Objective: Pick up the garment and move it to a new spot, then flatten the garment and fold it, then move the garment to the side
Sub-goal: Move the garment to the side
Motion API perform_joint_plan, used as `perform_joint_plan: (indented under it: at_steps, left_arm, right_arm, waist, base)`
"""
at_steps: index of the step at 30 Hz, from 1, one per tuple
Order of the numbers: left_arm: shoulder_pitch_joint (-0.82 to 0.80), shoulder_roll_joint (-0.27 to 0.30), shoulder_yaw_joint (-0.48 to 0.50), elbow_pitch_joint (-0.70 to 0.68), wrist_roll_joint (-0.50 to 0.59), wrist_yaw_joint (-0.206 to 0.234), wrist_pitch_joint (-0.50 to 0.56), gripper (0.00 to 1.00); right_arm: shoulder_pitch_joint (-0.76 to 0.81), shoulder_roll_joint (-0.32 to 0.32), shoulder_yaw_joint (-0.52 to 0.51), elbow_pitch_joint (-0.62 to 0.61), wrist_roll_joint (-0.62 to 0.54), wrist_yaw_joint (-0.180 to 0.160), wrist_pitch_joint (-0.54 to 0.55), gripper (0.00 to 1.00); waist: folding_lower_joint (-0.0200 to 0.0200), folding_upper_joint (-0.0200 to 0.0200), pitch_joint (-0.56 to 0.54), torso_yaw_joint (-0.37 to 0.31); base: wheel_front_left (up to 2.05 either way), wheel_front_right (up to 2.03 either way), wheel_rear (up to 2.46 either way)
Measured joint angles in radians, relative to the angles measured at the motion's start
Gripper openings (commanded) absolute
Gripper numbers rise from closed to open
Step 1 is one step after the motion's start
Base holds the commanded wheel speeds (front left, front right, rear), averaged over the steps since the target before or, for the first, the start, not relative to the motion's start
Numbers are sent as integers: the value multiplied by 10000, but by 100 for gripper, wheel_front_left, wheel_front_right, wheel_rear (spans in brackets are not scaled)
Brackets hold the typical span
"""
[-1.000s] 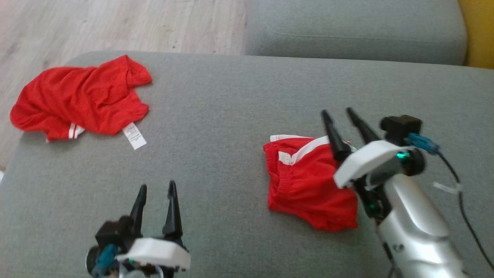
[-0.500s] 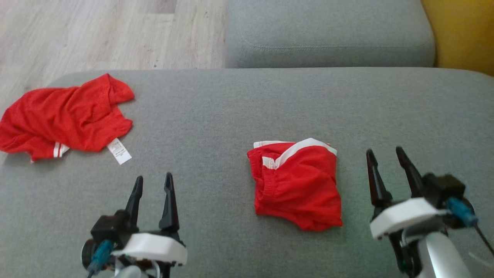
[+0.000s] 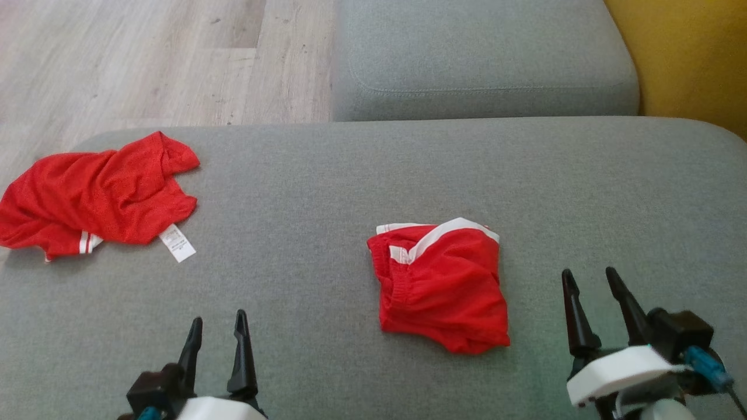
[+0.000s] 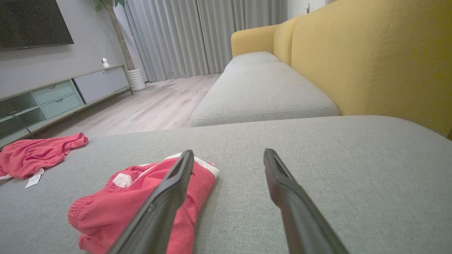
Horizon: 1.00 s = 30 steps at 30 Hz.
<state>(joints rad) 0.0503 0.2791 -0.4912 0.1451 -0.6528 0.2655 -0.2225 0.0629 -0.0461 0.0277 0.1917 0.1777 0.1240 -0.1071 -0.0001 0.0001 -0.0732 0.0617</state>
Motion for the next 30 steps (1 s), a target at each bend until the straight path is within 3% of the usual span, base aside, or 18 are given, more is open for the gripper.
perform_joint_plan:
  at_steps: [20,30]
  left_arm:
    - [8,153,-58,-234,0,132,59,100]
    - [-15,138,-284,-230,2,111,113,100]
  right_arm:
    - [143,10,-2,207,52,0,33,100]
    - [-671,12,-163,533,-35,0,1177,100]
  waist:
    - [1,0,-49,169]
    - [2,0,211,663]
  base:
    - [0,0,0]
    - [0,0,0]
